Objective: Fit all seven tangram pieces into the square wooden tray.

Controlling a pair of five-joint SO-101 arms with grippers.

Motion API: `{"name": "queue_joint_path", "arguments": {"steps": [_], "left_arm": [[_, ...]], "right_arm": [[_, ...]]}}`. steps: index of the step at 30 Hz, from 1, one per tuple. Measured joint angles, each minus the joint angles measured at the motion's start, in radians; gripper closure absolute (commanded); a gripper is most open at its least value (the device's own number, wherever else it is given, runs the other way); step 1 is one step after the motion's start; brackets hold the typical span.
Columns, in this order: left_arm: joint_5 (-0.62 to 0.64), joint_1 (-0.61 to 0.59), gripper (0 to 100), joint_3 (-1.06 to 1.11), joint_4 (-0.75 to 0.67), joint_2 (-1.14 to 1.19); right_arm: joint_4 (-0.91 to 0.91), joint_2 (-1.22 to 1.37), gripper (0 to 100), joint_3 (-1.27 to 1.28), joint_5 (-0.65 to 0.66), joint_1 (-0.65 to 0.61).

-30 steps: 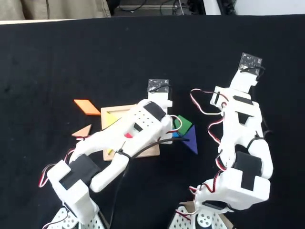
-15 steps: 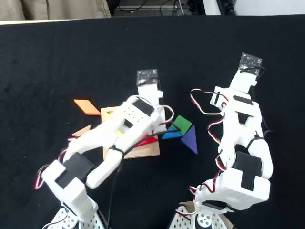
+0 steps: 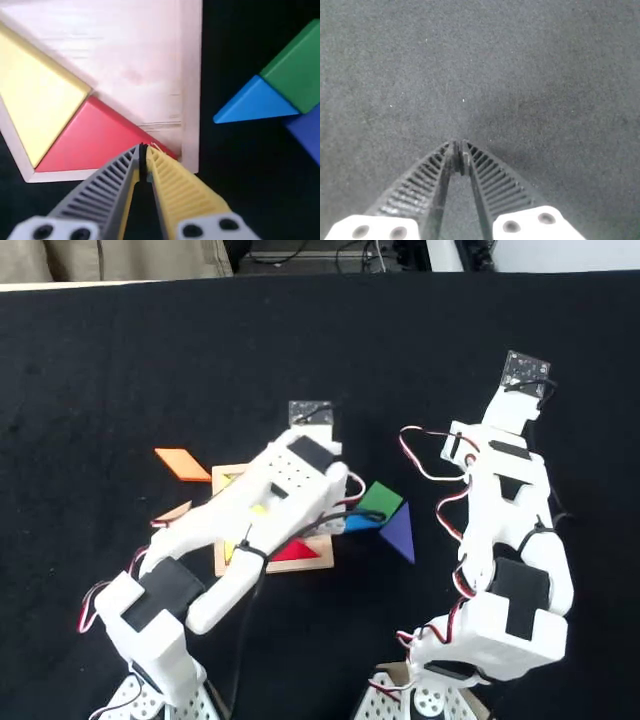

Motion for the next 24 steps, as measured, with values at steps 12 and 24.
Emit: {"name": "queue_joint_path", "arguments": {"steps": [12, 24], "left_arm": [[-0.080, -0.183, 97, -0.100, -0.051, -0.021], [-0.135, -0.252, 97, 0.074, -0.258, 0.041]], "right_arm": [[0.000, 0.000, 98.5, 0.000, 0.000, 0.000], [0.000, 0.000, 98.5, 0.000, 0.000, 0.000]]}}
